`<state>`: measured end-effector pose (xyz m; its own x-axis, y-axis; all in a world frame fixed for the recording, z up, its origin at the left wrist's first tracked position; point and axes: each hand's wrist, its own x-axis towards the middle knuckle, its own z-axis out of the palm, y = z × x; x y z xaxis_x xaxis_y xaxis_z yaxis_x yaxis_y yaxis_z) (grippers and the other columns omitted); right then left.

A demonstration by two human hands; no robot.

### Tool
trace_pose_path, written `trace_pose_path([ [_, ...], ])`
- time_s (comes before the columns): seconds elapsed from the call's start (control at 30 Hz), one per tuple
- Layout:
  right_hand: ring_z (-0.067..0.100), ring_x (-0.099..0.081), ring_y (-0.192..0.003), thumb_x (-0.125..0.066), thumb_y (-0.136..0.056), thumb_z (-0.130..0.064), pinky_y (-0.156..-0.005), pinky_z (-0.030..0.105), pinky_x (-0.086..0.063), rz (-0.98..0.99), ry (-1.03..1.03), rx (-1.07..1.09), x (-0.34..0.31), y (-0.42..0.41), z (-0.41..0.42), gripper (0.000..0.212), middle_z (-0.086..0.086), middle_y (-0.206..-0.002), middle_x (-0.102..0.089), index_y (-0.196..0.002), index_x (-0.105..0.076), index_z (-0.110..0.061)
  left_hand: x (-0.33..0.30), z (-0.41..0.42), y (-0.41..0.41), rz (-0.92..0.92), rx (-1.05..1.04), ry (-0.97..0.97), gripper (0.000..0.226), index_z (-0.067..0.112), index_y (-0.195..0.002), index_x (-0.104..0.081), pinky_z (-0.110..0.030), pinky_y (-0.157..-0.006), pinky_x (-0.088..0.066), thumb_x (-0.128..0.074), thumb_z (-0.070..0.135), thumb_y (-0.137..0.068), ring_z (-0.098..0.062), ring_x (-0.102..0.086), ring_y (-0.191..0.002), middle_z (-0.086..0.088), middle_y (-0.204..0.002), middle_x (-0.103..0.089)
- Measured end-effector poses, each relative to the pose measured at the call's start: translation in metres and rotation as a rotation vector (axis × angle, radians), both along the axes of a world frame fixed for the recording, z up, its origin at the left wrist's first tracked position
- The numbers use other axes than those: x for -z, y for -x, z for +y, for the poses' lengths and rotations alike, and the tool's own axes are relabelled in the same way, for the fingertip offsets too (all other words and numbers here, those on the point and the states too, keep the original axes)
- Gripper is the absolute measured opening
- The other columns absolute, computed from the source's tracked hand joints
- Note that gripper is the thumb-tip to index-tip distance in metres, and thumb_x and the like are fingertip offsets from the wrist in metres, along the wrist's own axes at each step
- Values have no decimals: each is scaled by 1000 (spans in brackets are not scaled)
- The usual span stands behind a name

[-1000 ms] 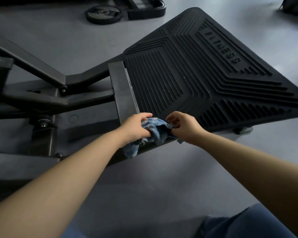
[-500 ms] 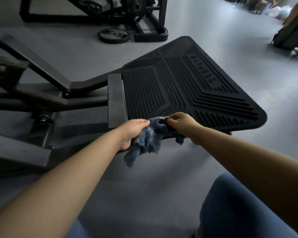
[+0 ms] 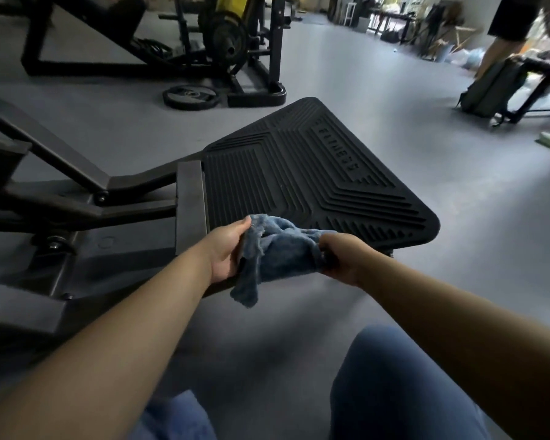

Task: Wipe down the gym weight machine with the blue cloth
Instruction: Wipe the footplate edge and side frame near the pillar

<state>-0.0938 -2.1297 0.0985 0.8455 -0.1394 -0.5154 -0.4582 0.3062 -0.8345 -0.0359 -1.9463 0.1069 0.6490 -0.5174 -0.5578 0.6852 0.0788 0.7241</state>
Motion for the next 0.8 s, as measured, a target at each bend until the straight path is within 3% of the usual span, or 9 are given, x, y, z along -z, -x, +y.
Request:
trace_pose_path([
  [0.1,12,-60,-46,-32,-85,13,-41,18,-47,-42,3,8,-24,4,10,39,6,-63,-66,-93,-65,-6,-10,13,-1,-96,199,23,50,17,-126,-54,-31,-70,-56,-51,47,-86,-20,-69,-88,-9,-105,-69],
  [0.2,14,-59,-45,-27,-83,12,-44,19,-46,-83,9,46,-30,3,10,42,4,-56,-65,-84,-65,-6,-8,8,-13,-247,207,-113,53,20,-129,-42,-35,-71,-56,-65,15,-82,-22,-65,-92,-9,-112,-63],
  [0.33,18,-48,-48,-26,-81,9,-40,18,-42,29,63,195,-12,2,-10,34,8,-54,-51,-70,-53,-7,10,-11,-28,-178,150,-217,11,13,-101,-59,-38,-79,-51,-54,18,-94,-21,-60,-79,-12,-94,-62],
  [0.4,20,-50,-46,-23,-83,10,-40,19,-42,48,52,174,-1,-1,-24,33,8,-52,-50,-71,-48,-7,19,-18,-35,-111,180,-217,22,13,-87,-65,-37,-83,-49,-49,26,-96,-21,-59,-77,-11,-85,-64],
  [0.47,24,-48,-51,-21,-84,10,-49,25,-41,15,17,151,12,-7,-39,32,8,-51,-49,-69,-43,-7,23,-26,-44,-58,142,-211,33,11,-83,-67,-32,-74,-50,-43,28,-98,-22,-60,-75,-10,-76,-68],
  [0.6,18,-55,-50,-26,-85,7,-45,23,-48,68,-104,81,38,-18,-61,30,9,-57,-53,-70,-47,-8,36,-37,-54,-78,227,-270,28,10,-101,-64,-32,-77,-51,-45,30,-98,-22,-64,-87,-11,-95,-68],
  [0.67,17,-61,-53,-31,-91,3,-47,24,-50,122,-107,-29,49,-24,-68,28,9,-63,-60,-77,-53,-8,43,-42,-54,-147,252,-365,21,9,-111,-58,-29,-65,-54,-52,21,-94,-18,-65,-81,-8,-93,-67],
  [0.73,20,-64,-68,-35,-97,-4,-63,31,-56,178,-100,-140,59,-31,-75,25,12,-80,-65,-87,-58,-8,54,-47,-51,-199,190,-485,33,9,-124,-49,-27,-64,-54,-56,9,-92,-16,-62,-83,-9,-102,-62],
  [0.8,25,-61,-83,-34,-100,-7,-79,39,-50,206,-40,-279,65,-35,-84,25,15,-94,-63,-94,-58,-9,60,-53,-46,-221,138,-621,52,13,-138,-36,-31,-76,-50,-59,11,-91,-19,-55,-100,-11,-128,-50],
])
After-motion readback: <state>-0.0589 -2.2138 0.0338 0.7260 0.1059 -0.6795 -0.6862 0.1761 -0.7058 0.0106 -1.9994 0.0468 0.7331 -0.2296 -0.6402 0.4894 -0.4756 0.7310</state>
